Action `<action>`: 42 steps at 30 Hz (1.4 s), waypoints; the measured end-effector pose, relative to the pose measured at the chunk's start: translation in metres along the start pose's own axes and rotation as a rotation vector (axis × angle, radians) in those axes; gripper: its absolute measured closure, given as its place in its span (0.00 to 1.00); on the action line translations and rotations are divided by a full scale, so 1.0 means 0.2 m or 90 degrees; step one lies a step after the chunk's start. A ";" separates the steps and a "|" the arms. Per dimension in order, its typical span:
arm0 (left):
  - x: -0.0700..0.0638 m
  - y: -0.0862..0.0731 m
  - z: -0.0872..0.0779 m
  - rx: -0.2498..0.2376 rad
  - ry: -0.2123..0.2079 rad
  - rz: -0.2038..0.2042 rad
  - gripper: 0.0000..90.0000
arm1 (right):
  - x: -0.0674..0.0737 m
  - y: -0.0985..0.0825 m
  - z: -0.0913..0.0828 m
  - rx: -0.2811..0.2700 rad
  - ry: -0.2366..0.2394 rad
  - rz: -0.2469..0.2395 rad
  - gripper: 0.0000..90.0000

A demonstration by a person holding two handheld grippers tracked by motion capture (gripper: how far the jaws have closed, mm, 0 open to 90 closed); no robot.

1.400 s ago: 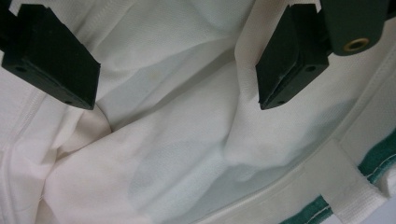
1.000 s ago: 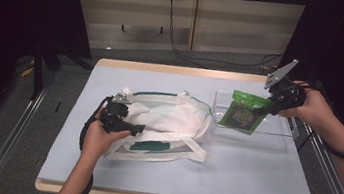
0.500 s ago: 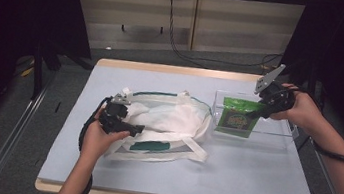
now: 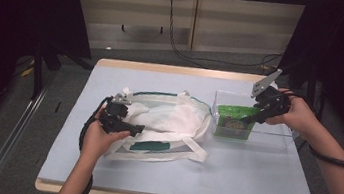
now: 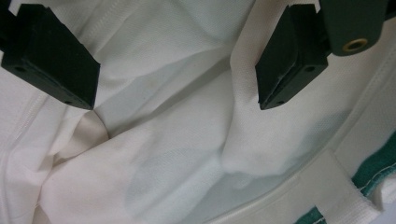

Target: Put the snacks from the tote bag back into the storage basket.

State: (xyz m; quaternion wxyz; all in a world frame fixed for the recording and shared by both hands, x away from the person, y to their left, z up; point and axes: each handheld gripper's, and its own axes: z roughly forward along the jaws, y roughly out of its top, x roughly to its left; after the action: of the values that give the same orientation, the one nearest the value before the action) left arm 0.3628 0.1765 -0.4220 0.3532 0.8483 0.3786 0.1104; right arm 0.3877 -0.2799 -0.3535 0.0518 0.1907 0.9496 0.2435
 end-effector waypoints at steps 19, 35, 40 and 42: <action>0.00 0.00 0.00 0.000 0.000 0.003 0.15 | 0.06 -0.06 0.01 -0.027 0.013 0.040 0.50; 0.00 0.00 0.00 0.000 -0.003 0.001 0.15 | 0.06 -0.09 -0.01 -0.049 -0.012 0.099 0.27; 0.00 0.00 0.00 0.000 0.000 -0.001 0.14 | 0.06 -0.11 -0.05 -0.063 -0.024 0.118 0.21; 0.00 0.00 0.00 -0.003 -0.004 -0.004 0.14 | 0.06 -0.13 -0.06 -0.068 -0.024 0.134 0.19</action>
State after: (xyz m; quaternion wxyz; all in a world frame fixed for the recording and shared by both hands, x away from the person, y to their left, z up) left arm 0.3626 0.1769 -0.4213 0.3566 0.8467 0.3800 0.1073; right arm 0.3652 -0.3004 -0.3556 0.0541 0.2911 0.9088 0.2938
